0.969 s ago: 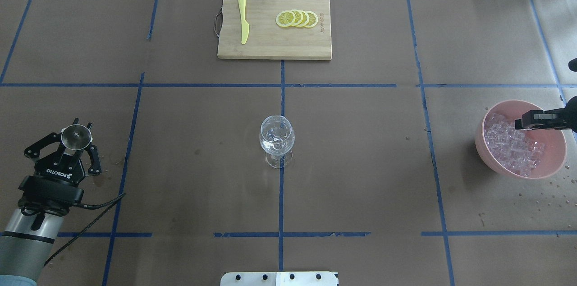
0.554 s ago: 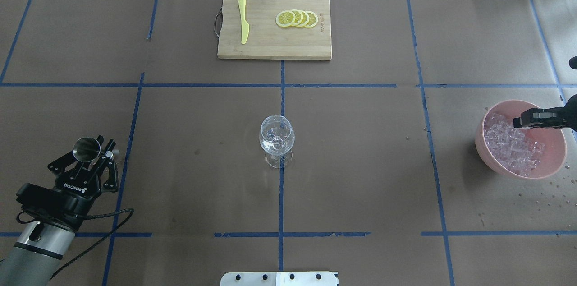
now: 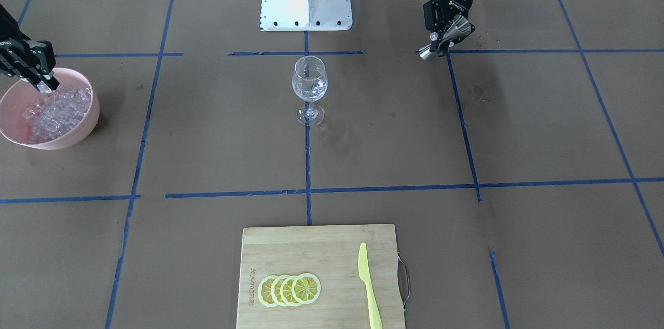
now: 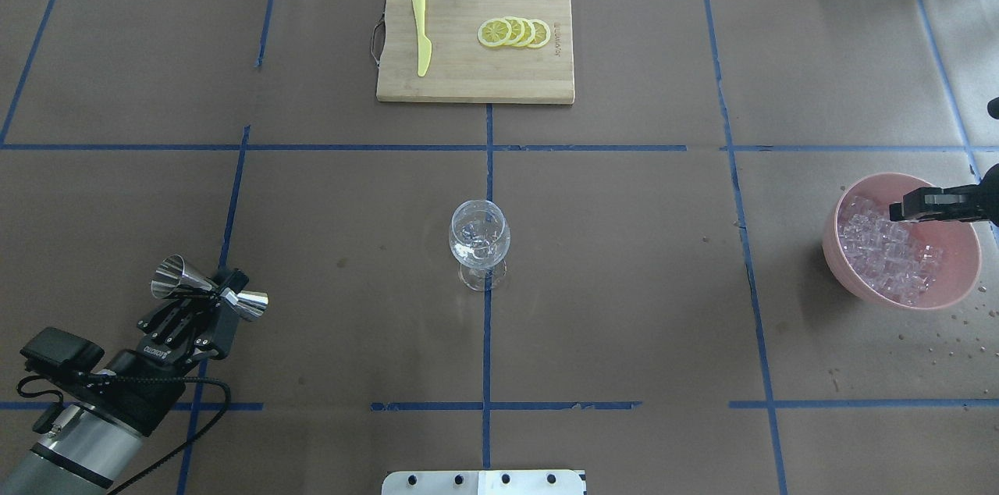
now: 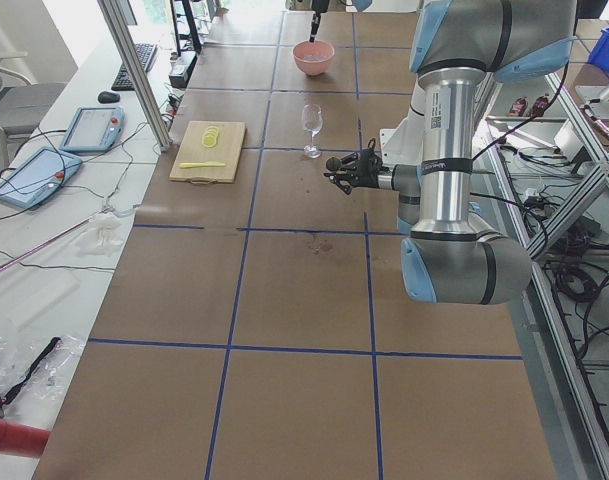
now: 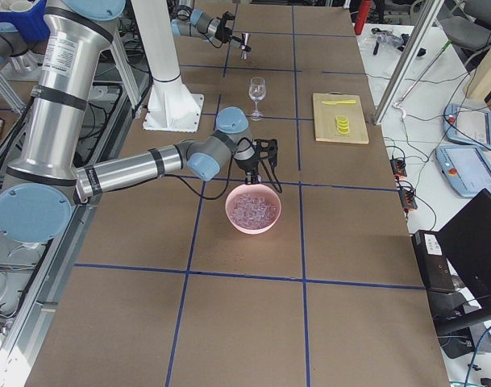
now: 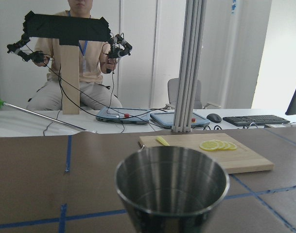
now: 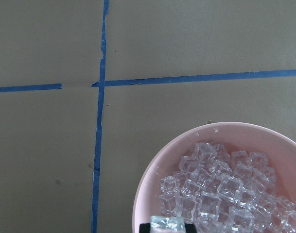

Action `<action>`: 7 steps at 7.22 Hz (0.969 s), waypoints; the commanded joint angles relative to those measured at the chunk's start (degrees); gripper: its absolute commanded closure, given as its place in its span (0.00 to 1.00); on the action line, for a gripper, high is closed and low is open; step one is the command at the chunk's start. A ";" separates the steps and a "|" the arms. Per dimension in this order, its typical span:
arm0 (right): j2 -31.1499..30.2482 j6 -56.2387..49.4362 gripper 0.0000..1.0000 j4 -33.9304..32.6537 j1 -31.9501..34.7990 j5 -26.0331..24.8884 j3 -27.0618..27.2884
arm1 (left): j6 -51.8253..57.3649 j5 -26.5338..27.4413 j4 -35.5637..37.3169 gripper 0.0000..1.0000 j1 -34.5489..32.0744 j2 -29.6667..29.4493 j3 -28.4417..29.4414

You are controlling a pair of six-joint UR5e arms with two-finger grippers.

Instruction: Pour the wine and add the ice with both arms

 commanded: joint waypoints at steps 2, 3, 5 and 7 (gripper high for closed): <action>0.00 0.00 1.00 0.00 0.00 0.00 0.01 | -2.12 2.38 10.78 1.00 -0.39 1.03 1.85; 0.00 0.00 1.00 0.00 0.00 0.00 0.01 | -2.12 3.16 11.07 1.00 -0.57 1.47 1.86; 0.00 0.00 1.00 0.00 0.09 0.00 0.01 | -2.21 5.09 11.08 1.00 -0.92 5.49 1.86; 0.00 0.00 1.00 0.09 0.26 0.17 0.79 | -2.21 5.19 11.42 1.00 -1.71 7.44 1.86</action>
